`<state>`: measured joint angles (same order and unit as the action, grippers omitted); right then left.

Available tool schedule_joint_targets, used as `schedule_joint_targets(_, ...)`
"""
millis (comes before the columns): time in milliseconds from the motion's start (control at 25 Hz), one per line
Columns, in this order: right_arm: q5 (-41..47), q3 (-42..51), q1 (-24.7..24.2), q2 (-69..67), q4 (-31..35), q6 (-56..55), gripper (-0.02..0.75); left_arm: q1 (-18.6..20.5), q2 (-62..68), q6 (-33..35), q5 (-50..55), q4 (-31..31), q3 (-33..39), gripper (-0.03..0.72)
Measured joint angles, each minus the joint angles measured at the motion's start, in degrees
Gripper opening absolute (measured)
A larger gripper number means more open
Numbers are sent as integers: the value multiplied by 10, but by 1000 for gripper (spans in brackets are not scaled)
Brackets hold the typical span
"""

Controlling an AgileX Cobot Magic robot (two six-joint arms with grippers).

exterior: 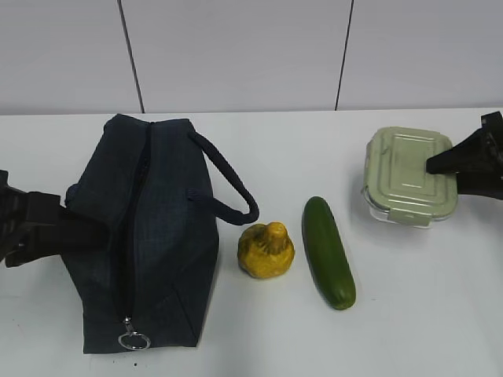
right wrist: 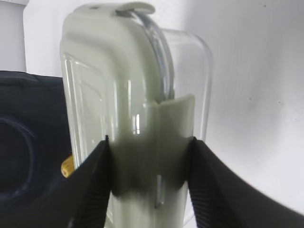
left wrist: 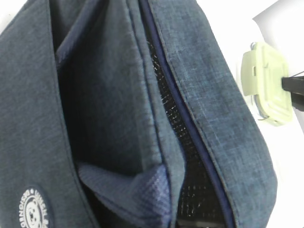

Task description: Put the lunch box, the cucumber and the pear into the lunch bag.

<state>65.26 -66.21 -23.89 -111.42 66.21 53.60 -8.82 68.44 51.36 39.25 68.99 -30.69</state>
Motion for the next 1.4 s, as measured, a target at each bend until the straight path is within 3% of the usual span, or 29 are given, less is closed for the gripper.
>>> schedule_joint_targets(280,1,1,40,35,28,-3,359,0,0,0,0,4,0,-17)
schedule_joint_targets(640,1,2,108,84,113,-15,359,0,0,2,0,18,0,-17)
schedule_joint_targets(1000,2,-1,208,111,213,-16,359,0,0,41,-2,84,0,-17)
schedule_joint_targets(1400,3,-70,304,111,255,-15,359,0,63,128,26,179,0,-17)
